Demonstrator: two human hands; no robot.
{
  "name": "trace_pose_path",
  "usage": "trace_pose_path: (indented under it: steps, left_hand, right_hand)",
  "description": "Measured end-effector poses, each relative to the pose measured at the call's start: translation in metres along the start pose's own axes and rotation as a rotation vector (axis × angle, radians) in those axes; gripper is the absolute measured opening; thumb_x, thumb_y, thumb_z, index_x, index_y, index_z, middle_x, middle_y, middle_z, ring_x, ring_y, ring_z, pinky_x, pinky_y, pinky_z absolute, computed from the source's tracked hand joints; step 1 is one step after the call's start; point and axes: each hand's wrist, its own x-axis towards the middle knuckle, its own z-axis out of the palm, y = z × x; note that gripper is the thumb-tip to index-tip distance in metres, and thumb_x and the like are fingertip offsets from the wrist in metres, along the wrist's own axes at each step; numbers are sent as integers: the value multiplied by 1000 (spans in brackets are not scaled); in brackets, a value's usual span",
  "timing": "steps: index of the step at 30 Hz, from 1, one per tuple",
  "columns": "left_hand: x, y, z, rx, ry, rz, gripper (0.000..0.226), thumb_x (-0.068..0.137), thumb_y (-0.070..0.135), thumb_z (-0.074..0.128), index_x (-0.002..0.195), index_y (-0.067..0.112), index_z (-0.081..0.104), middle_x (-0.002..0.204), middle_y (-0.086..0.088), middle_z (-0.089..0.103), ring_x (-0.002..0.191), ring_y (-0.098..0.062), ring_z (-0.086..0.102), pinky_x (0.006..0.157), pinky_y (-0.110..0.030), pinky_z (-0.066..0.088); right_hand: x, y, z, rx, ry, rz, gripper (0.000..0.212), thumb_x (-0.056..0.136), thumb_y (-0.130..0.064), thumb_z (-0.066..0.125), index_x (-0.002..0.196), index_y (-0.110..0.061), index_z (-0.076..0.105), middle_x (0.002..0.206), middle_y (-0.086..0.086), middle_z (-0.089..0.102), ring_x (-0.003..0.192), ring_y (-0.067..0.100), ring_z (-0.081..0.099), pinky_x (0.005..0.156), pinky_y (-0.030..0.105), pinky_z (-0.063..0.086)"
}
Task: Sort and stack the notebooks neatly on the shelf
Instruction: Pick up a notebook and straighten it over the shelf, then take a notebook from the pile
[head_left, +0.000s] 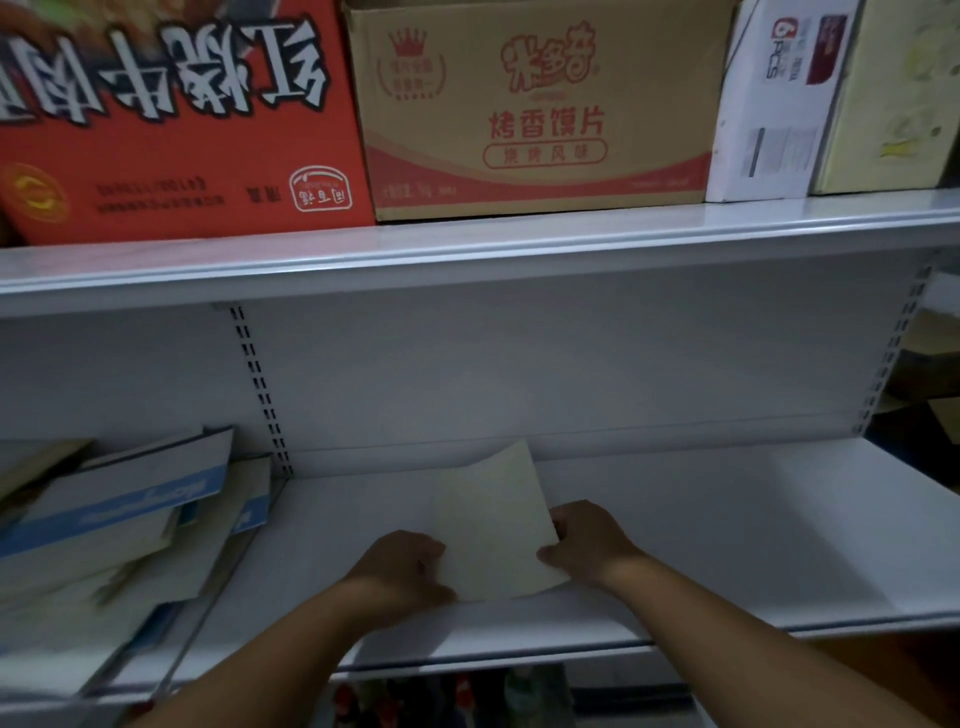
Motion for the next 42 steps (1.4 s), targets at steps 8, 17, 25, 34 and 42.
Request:
trace_pose_path:
  steps: [8, 17, 25, 34, 42]
  left_hand:
    - [-1, 3, 1, 194, -48, 48, 65, 87, 42, 58, 143, 19, 33, 152, -1, 25, 140, -19, 24, 113, -26, 20]
    - [-27, -25, -37, 248, 128, 60, 67, 90, 54, 43, 147, 30, 17, 158, 8, 8, 145, -13, 6, 116, -26, 7]
    - [-71, -104, -91, 392, 248, -39, 67, 93, 56, 33, 149, 28, 9, 159, 1, -6, 146, -17, -8, 118, -34, -1]
    - [-103, -222, -144, 394, 224, -36, 64, 94, 53, 29, 149, 26, 9, 159, 1, 0, 146, -16, -5, 118, -33, -1]
    - [-98, -292, -178, 296, 223, 4, 58, 97, 46, 31, 149, 27, 13, 159, 4, 6, 146, -14, 2, 117, -28, 4]
  right_hand:
    - [-6, -7, 4, -291, -50, 16, 57, 89, -41, 54, 139, -17, 40, 141, 10, 36, 131, 24, 39, 105, 26, 33]
    - [2, -34, 12, -409, 36, -136, 61, 94, -45, 40, 148, -23, 22, 158, 8, 11, 144, 24, 15, 117, 33, 19]
    - [3, -117, 62, -325, -18, -346, 65, 96, -45, 39, 149, -30, 6, 159, 2, -8, 147, 17, -2, 117, 27, 9]
    - [24, -242, 135, -232, -21, -387, 61, 96, -44, 39, 149, -23, 17, 158, 1, 10, 146, 15, 11, 116, 26, 12]
    - [56, -333, 178, 187, 22, -58, 45, 93, -51, 41, 99, -10, 60, 95, 3, 58, 86, 19, 59, 75, 23, 43]
